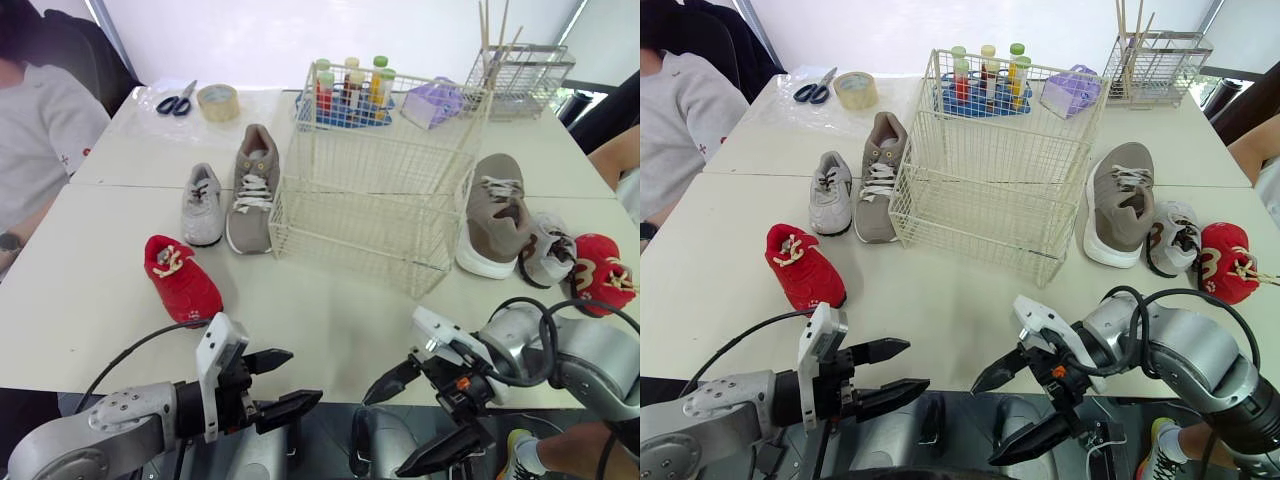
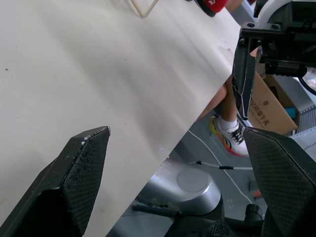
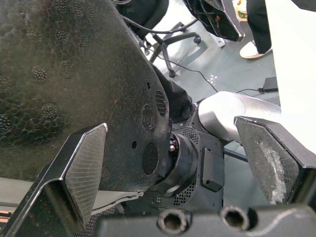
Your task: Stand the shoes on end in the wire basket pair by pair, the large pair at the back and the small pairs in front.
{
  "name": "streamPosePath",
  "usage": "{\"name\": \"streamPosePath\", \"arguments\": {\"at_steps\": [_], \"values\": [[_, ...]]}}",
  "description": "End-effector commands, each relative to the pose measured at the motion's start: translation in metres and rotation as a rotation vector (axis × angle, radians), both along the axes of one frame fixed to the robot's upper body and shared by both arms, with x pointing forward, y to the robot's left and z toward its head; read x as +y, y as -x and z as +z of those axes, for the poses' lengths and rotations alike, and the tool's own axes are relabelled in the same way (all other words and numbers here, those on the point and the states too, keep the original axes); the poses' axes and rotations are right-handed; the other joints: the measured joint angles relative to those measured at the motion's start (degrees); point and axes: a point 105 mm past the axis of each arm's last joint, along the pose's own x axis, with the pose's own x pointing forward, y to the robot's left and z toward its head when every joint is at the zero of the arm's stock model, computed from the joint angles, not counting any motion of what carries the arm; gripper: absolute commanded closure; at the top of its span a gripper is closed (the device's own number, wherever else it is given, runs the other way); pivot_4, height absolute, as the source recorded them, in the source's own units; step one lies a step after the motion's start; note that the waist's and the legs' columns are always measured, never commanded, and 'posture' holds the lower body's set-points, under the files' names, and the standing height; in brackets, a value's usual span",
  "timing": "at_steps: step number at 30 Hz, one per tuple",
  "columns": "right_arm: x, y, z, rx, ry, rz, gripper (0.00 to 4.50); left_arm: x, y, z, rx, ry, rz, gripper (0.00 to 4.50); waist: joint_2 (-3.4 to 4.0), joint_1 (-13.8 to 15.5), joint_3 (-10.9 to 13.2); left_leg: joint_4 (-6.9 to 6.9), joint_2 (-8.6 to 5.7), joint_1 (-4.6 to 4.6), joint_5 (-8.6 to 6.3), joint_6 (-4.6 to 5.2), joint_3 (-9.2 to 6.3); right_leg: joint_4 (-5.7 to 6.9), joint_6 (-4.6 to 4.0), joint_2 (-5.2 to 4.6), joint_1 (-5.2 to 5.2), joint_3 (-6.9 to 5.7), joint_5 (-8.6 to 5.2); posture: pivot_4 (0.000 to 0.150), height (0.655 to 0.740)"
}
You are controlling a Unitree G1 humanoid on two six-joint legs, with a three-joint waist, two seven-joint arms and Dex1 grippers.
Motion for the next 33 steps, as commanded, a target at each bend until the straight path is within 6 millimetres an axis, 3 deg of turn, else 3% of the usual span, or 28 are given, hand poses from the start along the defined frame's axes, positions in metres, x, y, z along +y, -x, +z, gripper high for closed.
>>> {"name": "streamPosePath", "arguments": {"at_steps": [1,11,24,28,33], "values": [[0.001,0.005,0.008,-0.021,-0.007,0.037,0.0,-0.005,0.003,0.009,-0.036,0.036,-0.023,0.03,0.0,0.0,0.0,0.0,0.0,0.0,0.0,0.0,0.0,0.0,0.0,0.0,0.0,0.0,0.0,0.15,0.7371],[0.001,-0.019,-0.001,-0.15,0.067,-0.064,0.0,-0.005,0.001,0.008,-0.03,0.044,-0.026,0.03,-0.01,0.0,0.0,0.02,0.0,0.0,0.0,0.0,0.0,0.01,0.0,0.0,-0.01,0.0,0.0,0.15,0.7371],[-0.006,-0.022,0.0,-0.159,0.065,-0.098,0.0,-0.003,-0.007,0.007,-0.045,0.033,-0.042,0.03,-0.01,0.1,0.0,0.06,0.0,0.0,0.01,0.02,0.01,0.04,0.02,0.02,0.04,-0.02,0.01,0.15,0.7371],[-0.013,-0.02,0.029,-0.17,0.058,-0.097,0.0,0.007,-0.016,0.008,-0.069,-0.02,-0.033,0.03,0.0,0.0,0.0,0.09,0.0,0.0,0.01,0.02,0.01,0.08,0.1,0.02,0.04,-0.03,0.05,0.15,0.7371],[-0.017,-0.023,0.096,-0.206,-0.03,-0.081,0.0,0.037,-0.031,0.032,-0.149,-0.108,-0.031,0.03,0.04,-0.2,0.0,0.12,0.03,0.02,0.01,0.01,0.0,0.17,0.01,0.04,-0.02,-0.02,0.01,0.15,0.7371]]}}
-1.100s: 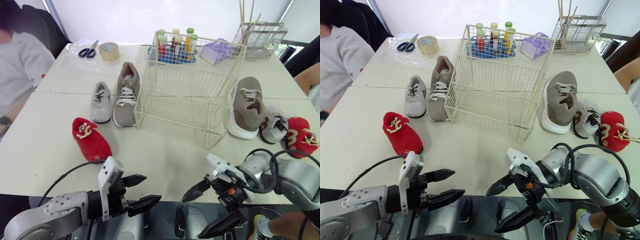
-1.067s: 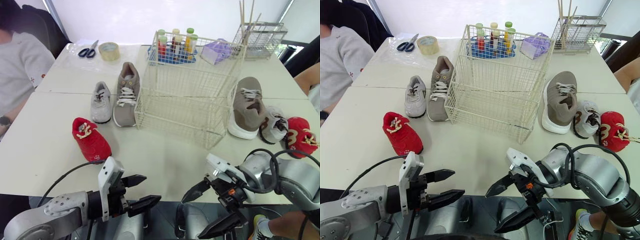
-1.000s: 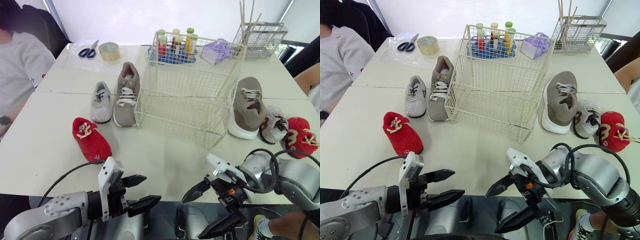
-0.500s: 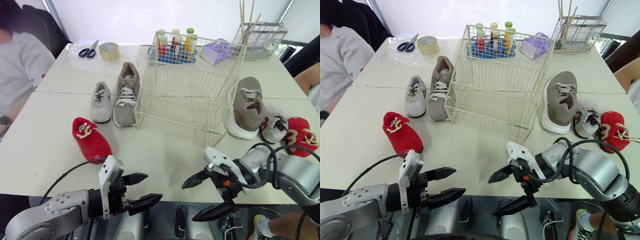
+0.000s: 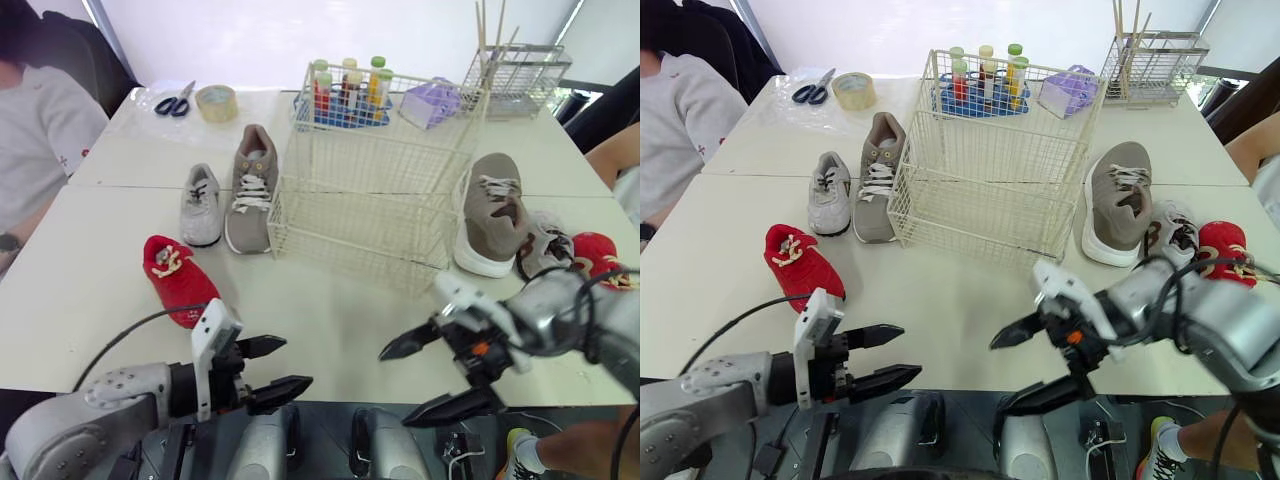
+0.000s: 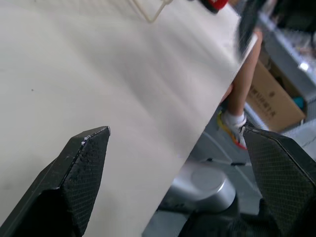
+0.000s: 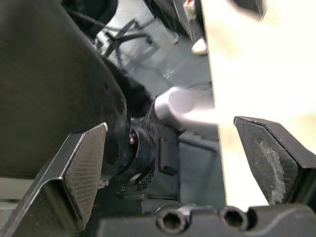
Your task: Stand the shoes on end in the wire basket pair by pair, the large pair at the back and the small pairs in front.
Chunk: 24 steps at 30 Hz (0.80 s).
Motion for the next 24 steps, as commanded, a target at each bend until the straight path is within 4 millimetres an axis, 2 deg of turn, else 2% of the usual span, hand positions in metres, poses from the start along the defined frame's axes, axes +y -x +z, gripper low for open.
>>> {"name": "streamPosePath", "arguments": {"at_steps": [1,3,5,7,9,14,19,24], "values": [[0.0,0.003,0.053,-0.041,-0.095,0.049,0.0,0.018,-0.009,0.033,-0.102,-0.031,-0.021,0.03,0.04,0.0,0.0,0.0,0.01,0.0,0.0,0.0,0.0,0.03,0.0,0.0,-0.05,0.0,0.0,0.15,0.7371],[0.002,-0.015,0.079,-0.141,-0.13,0.006,0.0,0.027,-0.014,0.059,-0.162,-0.044,-0.04,0.03,0.04,0.0,0.0,-0.04,0.01,0.01,0.0,-0.01,-0.01,-0.03,-0.02,0.0,-0.23,-0.01,-0.01,0.15,0.7371],[0.005,-0.037,0.091,-0.28,-0.1,-0.043,0.0,0.032,-0.016,0.089,-0.232,-0.05,-0.072,0.03,0.04,0.0,0.0,-0.05,0.0,-0.02,0.0,-0.01,0.0,-0.11,-0.02,0.0,-0.26,-0.01,-0.01,0.15,0.7371],[0.005,-0.059,0.088,-0.423,0.0,-0.063,0.0,0.03,-0.013,0.112,-0.288,-0.051,-0.112,0.03,0.02,0.0,0.0,-0.05,-0.02,-0.07,-0.01,-0.01,0.0,-0.16,-0.02,-0.01,-0.3,-0.01,-0.01,0.15,0.7371],[0.002,-0.076,0.081,-0.52,0.093,-0.056,0.0,0.025,-0.009,0.124,-0.33,-0.067,-0.139,0.03,0.03,0.0,0.0,-0.06,-0.07,-0.12,-0.05,0.05,0.06,-0.21,0.01,-0.04,-0.33,0.01,-0.02,0.15,0.7371],[-0.003,-0.095,0.064,-0.577,0.22,-0.008,0.0,0.013,-0.002,0.131,-0.374,-0.086,-0.157,0.03,0.02,-0.2,0.1,0.11,-0.11,-0.85,0.26,-0.01,0.52,0.22,0.67,-0.05,-0.98,0.26,0.34,0.15,0.7371],[-0.007,-0.108,0.047,-0.597,0.311,-0.001,0.0,0.006,0.0,0.129,-0.39,-0.061,-0.131,0.03,0.02,-0.2,0.1,0.14,-0.03,-0.73,0.3,-0.09,0.67,0.42,0.69,0.02,-0.98,0.28,0.34,0.15,0.7371],[-0.011,-0.11,0.011,-0.568,0.409,-0.007,0.0,0.005,0.001,0.117,-0.372,-0.057,-0.1,0.03,0.01,-0.1,0.1,0.32,-0.02,-0.65,0.31,-0.13,0.71,0.69,0.68,0.05,-0.99,0.34,0.33,0.15,0.7371]]}}
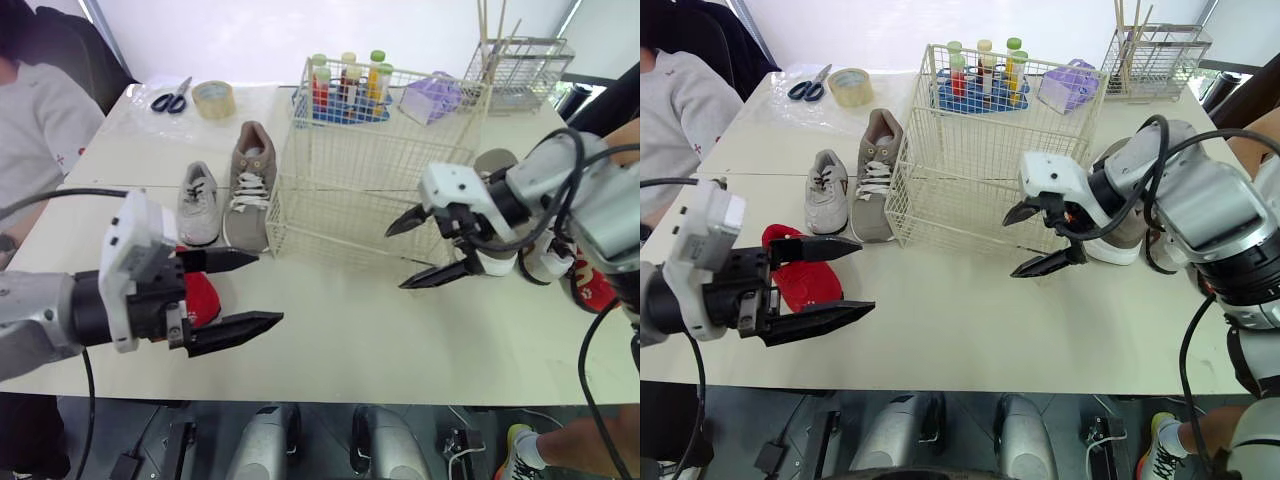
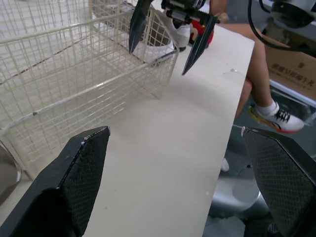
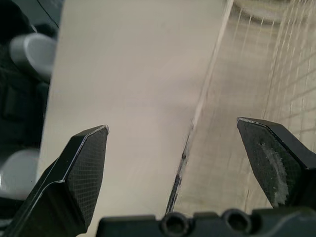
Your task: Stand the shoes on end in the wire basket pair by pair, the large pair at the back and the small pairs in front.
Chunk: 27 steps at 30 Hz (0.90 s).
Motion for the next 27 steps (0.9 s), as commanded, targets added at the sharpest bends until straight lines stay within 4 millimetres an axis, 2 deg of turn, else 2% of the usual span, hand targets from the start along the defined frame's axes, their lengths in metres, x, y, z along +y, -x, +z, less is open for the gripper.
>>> {"name": "streamPosePath", "arguments": {"at_steps": [1,3,4,10,15,17,27], "values": [[0.002,-0.006,-0.012,-0.064,0.054,-0.012,0.26,-0.001,0.0,0.0,-0.03,0.007,0.009,0.01,0.01,-0.1,0.0,0.07,0.0,0.0,0.0,0.0,0.0,0.05,0.0,0.0,0.0,0.03,0.0,0.15,0.7371],[0.002,-0.01,-0.016,-0.095,0.068,-0.027,0.9,0.0,0.0,-0.001,-0.03,0.008,0.013,0.0,0.01,-0.1,0.0,0.21,0.03,0.0,-0.01,-0.01,0.02,0.13,-0.01,0.01,0.01,0.05,0.0,0.15,0.7371],[0.002,-0.012,-0.017,-0.109,0.079,-0.031,1.36,0.0,-0.001,-0.002,-0.029,0.007,0.015,0.0,0.02,-0.1,0.0,0.27,0.08,0.0,-0.01,-0.02,0.02,0.12,-0.02,0.05,0.02,0.05,0.0,0.15,0.7371],[0.001,-0.025,-0.017,-0.198,0.108,-0.07,4.44,0.001,-0.005,-0.008,-0.022,0.001,0.001,0.0,0.0,0.0,0.0,0.43,0.09,-0.02,-0.03,-0.02,0.06,0.11,-0.05,0.14,0.05,0.12,0.01,0.15,0.7371],[-0.011,-0.032,-0.001,-0.315,0.147,0.018,4.44,0.001,-0.01,-0.011,-0.02,-0.001,-0.012,0.0,0.01,-0.4,0.0,0.41,0.24,-0.02,-0.02,0.0,0.23,0.14,-0.05,0.31,-0.03,0.26,0.02,0.15,0.7371],[-0.019,-0.03,-0.004,-0.292,0.167,0.019,4.44,0.001,-0.011,-0.012,-0.017,-0.001,-0.022,0.0,0.02,-0.4,0.0,0.41,0.25,-0.01,-0.01,0.0,0.27,0.14,-0.04,0.34,-0.04,0.26,0.02,0.15,0.7371],[-0.017,-0.007,-0.02,-0.19,0.139,-0.055,4.44,0.001,-0.013,-0.015,-0.012,-0.003,-0.034,0.0,0.0,0.1,0.0,0.45,0.25,-0.01,-0.02,0.03,0.3,0.16,-0.04,0.28,-0.03,0.31,0.03,0.15,0.7371]]}}
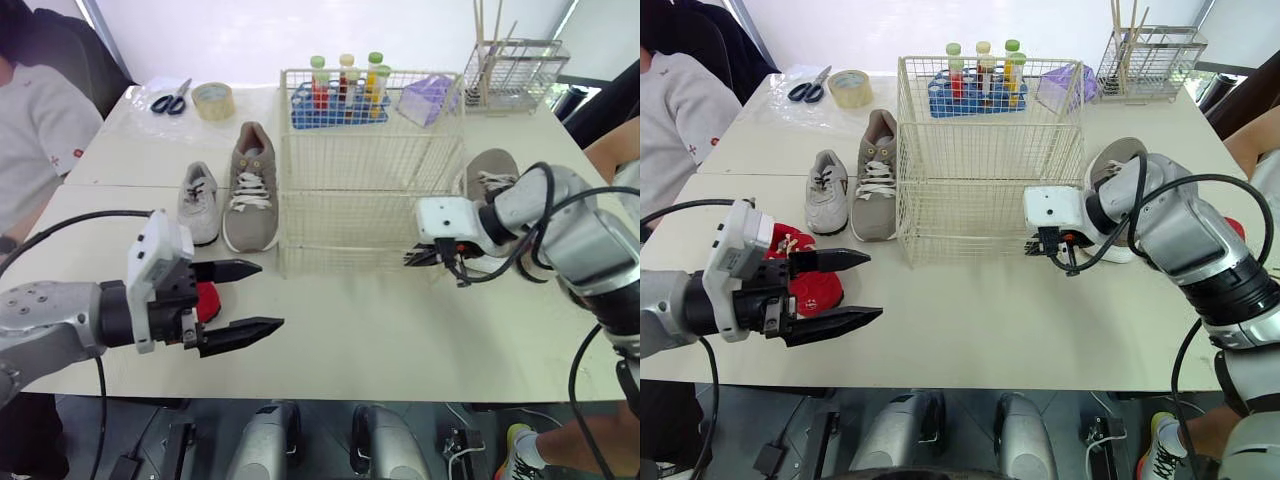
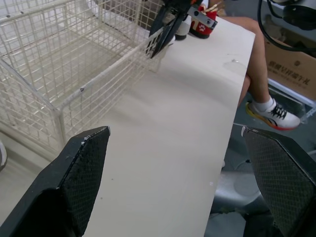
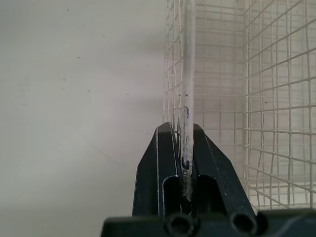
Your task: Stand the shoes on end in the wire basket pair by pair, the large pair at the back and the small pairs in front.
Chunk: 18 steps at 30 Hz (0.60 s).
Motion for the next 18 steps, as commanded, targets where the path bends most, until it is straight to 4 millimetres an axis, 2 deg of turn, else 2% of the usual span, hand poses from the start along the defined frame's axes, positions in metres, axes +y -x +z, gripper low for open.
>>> {"name": "streamPosePath", "arguments": {"at_steps": [1,7,13,17,18], "values": [[0.002,0.014,0.003,0.003,-0.008,0.001,4.44,-0.003,0.001,0.004,-0.024,0.006,-0.021,0.0,0.0,0.1,0.0,0.0,0.0,0.0,0.0,0.0,-0.01,0.0,0.0,-0.01,0.0,0.0,0.0,0.15,0.7371],[0.007,0.022,0.0,0.015,-0.032,-0.008,4.44,-0.008,-0.002,0.005,-0.026,0.012,-0.043,0.0,-0.01,0.0,0.0,0.01,0.0,0.01,0.0,0.0,-0.01,0.01,0.0,-0.02,0.01,0.0,0.0,0.15,0.7371],[-0.001,0.019,-0.001,0.001,-0.014,-0.013,4.44,-0.011,-0.007,0.006,-0.026,0.017,-0.053,0.0,-0.02,0.0,0.0,0.02,0.0,0.01,0.0,0.01,0.0,0.02,0.0,0.01,0.02,0.0,0.0,0.15,0.7371],[-0.005,0.014,0.006,-0.026,-0.019,-0.022,3.04,-0.014,-0.008,0.006,-0.023,0.027,-0.065,0.0,-0.02,0.0,0.0,0.08,-0.02,0.02,-0.01,0.04,0.01,0.03,0.01,0.01,0.05,0.01,0.01,0.15,0.7371],[-0.005,0.013,0.01,-0.03,-0.031,-0.026,2.48,-0.014,-0.009,0.006,-0.022,0.031,-0.067,0.0,-0.03,0.0,0.0,0.08,-0.02,0.02,0.0,0.04,0.01,0.03,0.01,0.01,0.05,0.01,0.01,0.15,0.7371]]}}
